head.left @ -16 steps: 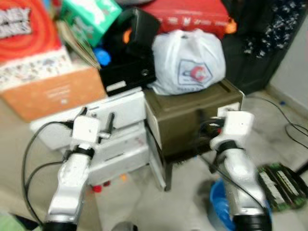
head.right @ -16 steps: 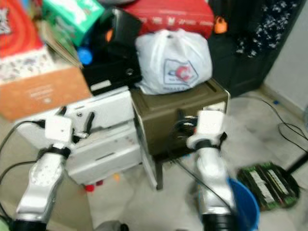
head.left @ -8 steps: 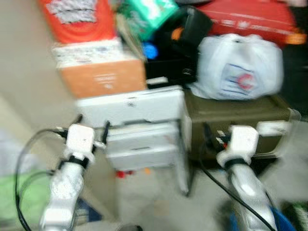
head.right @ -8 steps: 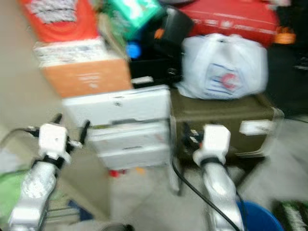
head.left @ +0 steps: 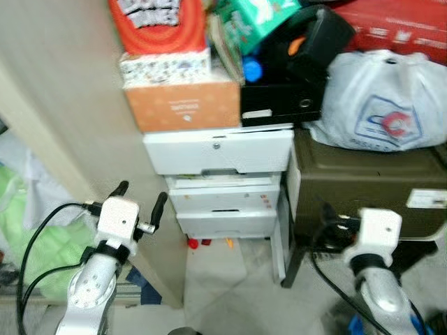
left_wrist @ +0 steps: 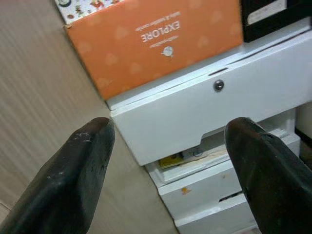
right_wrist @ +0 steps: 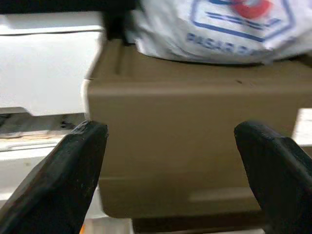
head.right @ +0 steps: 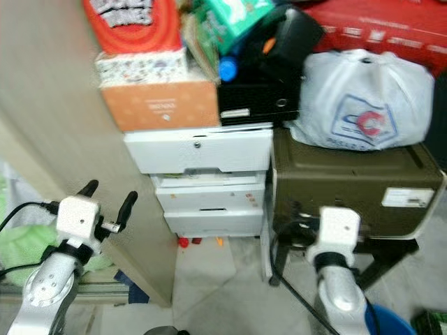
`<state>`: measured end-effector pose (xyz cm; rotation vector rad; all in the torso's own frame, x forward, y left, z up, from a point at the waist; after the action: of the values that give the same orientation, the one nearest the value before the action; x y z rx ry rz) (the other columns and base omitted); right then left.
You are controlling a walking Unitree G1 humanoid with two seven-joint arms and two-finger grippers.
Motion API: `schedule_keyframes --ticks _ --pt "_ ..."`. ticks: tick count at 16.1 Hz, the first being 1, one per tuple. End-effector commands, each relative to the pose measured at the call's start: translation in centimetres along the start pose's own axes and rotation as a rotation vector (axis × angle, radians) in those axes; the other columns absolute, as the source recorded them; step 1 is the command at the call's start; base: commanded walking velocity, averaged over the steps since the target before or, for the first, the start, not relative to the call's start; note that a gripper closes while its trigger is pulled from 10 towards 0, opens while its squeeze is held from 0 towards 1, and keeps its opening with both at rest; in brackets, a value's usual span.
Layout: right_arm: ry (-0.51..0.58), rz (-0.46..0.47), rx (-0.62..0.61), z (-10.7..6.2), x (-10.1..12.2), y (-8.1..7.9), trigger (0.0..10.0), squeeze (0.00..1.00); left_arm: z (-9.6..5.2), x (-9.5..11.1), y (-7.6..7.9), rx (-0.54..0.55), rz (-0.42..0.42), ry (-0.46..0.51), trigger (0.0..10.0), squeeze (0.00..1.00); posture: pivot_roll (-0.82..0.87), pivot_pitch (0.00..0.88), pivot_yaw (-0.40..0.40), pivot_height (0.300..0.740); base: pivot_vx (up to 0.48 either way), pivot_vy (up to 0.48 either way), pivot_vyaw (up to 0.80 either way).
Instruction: Clean up the room
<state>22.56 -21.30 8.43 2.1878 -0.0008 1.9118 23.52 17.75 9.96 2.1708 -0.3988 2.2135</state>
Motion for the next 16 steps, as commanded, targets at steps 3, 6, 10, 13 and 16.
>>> schedule_keyframes --ticks 3,6,10,13,16 --pt "0.024 -0.013 0.027 -0.2 0.8 -0.5 10.0 0.00 -1.0 0.0 -0.8 0.050 0.028 -0.014 10.0 0.00 -0.13 0.000 0.060 0.740 0.000 0.000 0.53" --pt "0.030 -0.012 0.046 -0.2 1.2 -0.7 10.0 0.00 -1.3 0.2 -1.0 0.080 0.024 -0.019 10.0 0.00 -0.12 0.000 0.051 0.740 0.000 0.000 0.80" --pt "0.025 -0.022 0.064 -0.1 1.3 -0.6 10.0 0.00 -2.4 -0.4 -1.8 0.158 0.043 -0.067 10.0 0.00 -0.11 0.000 0.034 0.740 0.000 0.000 0.80" --pt "0.064 -0.014 0.108 1.6 2.6 -1.4 10.0 0.00 -1.3 0.3 -2.5 0.236 0.055 -0.047 10.0 0.00 -0.11 0.022 0.027 0.740 0.000 0.000 0.80" --pt "0.086 -0.017 0.158 2.0 3.3 -2.2 10.0 0.00 -0.7 0.9 -2.1 0.242 0.047 -0.031 10.0 0.00 -0.10 0.021 0.012 0.740 0.000 0.000 0.80"
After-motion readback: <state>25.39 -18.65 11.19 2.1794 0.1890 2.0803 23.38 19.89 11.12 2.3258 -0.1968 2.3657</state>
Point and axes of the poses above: a point about 5 cm out from each wrist's last joint towards the gripper, its own z axis pointing out of the wrist towards the gripper, its own x axis along the axis of the wrist's last joint, y = z × x, the point moved 2 cm from there along z, pointing out of the wrist towards the gripper, and after that the axes turned 5 degrees about -z, right-handed, at the moved point
